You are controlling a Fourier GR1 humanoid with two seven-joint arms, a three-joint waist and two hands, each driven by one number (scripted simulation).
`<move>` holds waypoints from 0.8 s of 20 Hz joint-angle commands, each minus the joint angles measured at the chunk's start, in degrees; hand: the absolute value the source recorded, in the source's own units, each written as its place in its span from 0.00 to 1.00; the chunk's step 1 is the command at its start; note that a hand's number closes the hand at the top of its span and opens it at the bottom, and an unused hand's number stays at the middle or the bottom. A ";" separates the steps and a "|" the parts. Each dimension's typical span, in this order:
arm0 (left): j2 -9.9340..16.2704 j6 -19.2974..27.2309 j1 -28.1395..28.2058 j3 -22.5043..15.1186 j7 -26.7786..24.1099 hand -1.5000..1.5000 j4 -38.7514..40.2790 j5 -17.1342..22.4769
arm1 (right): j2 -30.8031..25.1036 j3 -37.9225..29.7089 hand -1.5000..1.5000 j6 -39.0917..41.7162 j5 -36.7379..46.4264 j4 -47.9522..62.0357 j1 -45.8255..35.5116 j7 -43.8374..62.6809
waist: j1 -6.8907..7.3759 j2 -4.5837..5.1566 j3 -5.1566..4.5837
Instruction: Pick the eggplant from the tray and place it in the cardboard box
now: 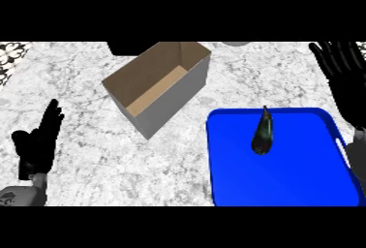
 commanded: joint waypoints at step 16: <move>-2.59 -11.26 -8.30 -13.80 -0.07 0.50 -8.61 -3.41 | -4.59 14.69 0.00 -42.50 50.03 18.11 20.18 22.96 | 0.08 1.92 0.80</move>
